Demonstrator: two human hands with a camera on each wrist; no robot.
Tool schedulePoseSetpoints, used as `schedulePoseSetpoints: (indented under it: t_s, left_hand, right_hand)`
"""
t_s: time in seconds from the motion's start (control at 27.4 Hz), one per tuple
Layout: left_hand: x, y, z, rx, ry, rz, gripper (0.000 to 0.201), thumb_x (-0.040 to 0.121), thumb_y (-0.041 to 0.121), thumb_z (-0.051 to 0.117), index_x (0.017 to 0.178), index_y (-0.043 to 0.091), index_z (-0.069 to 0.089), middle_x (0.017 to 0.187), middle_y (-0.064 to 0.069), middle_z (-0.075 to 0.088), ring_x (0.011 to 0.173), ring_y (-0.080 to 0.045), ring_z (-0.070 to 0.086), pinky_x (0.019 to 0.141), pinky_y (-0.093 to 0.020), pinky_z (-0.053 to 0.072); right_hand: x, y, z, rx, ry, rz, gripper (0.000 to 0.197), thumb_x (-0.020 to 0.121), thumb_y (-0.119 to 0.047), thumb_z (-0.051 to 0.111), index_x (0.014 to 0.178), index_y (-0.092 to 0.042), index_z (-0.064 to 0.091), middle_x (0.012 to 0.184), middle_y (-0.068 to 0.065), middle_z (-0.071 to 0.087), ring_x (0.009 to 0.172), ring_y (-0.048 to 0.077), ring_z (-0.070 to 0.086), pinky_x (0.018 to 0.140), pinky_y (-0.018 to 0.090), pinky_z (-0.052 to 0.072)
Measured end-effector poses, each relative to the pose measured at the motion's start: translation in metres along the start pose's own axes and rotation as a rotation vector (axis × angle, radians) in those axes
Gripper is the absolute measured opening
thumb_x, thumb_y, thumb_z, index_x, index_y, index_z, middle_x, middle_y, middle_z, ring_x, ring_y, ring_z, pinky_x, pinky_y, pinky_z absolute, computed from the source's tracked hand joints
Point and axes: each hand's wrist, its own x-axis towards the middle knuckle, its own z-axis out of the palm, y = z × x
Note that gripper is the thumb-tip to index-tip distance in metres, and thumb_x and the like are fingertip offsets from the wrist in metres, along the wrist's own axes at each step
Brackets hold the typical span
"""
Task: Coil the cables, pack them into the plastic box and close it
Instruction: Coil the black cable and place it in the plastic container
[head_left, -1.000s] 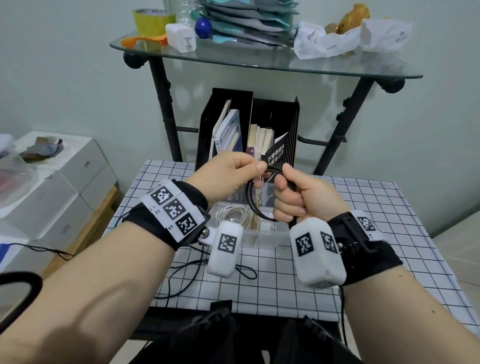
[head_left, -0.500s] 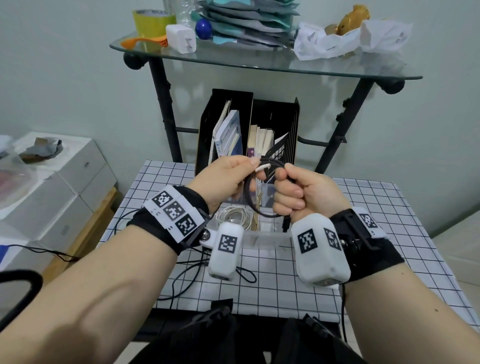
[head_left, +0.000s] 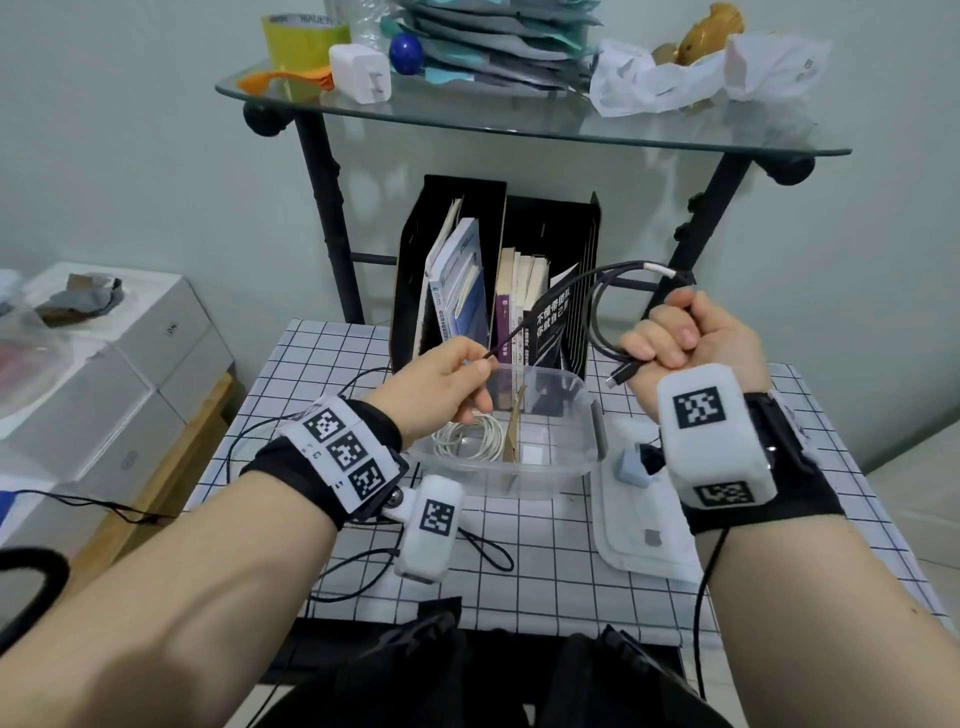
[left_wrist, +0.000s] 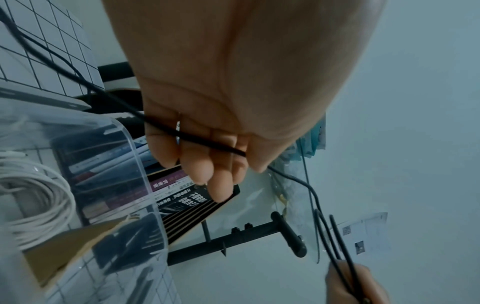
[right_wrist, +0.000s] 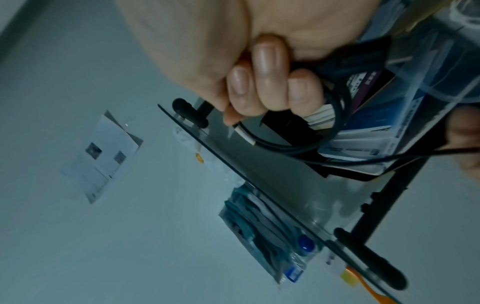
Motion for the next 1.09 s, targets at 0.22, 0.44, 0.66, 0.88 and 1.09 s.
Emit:
schedulePoseSetpoints:
  t_s: [0.22,0.44,0.66,0.88,1.09]
  left_hand:
    - [0.002,0.002,-0.001,0.107,0.008,0.023,0.010,0.095,0.016,0.051,0.086,0.020,0.053,0.074,0.001,0.065,0.058,-0.012,0.057,0.063,-0.028,0.048]
    - [0.002,0.016,0.004,0.206,-0.105,0.065,0.004,0.087,0.016,0.066,0.083,0.018,0.067,0.070,0.006,0.067,0.060,-0.010,0.060,0.065,-0.025,0.055]
    - [0.003,0.032,0.013,0.328,-0.175,0.111,0.007,0.090,0.019,0.063,0.085,0.021,0.067,0.072,0.007,0.068,0.055,-0.005,0.059,0.064,-0.020,0.053]
    - [0.009,0.025,0.010,0.408,-0.039,0.048,0.013,0.095,0.021,0.051,0.086,0.017,0.060,0.078,0.008,0.061,0.065,-0.010,0.053,0.063,-0.024,0.049]
    - [0.009,0.012,0.006,0.493,-0.063,-0.054,0.012,0.094,0.021,0.051,0.086,0.016,0.059,0.080,0.005,0.062,0.076,-0.013,0.058,0.069,-0.025,0.047]
  right_hand:
    - [0.002,-0.001,0.001,0.088,0.121,-0.096,0.034,0.100,-0.018,0.036,0.068,-0.015,0.048,0.044,-0.005,0.025,0.033,0.011,0.018,0.040,0.021,0.025]
    - [0.008,0.012,0.002,-0.032,0.095,-0.146,0.034,0.102,-0.019,0.030,0.075,-0.015,0.050,0.047,-0.004,0.031,0.037,0.013,0.024,0.053,0.026,0.031]
    - [0.008,0.026,0.005,-0.081,0.015,-0.146,0.026,0.100,-0.016,0.034,0.082,-0.012,0.053,0.050,-0.004,0.035,0.041,0.012,0.029,0.057,0.027,0.035]
    - [0.006,0.017,0.005,-0.103,0.054,-0.054,0.029,0.099,-0.017,0.033,0.077,-0.013,0.051,0.043,-0.005,0.028,0.034,0.011,0.021,0.046,0.022,0.029]
    - [0.001,0.008,0.008,0.144,-0.035,0.018,0.034,0.098,-0.017,0.034,0.068,-0.013,0.051,0.040,-0.007,0.026,0.030,0.009,0.019,0.038,0.019,0.024]
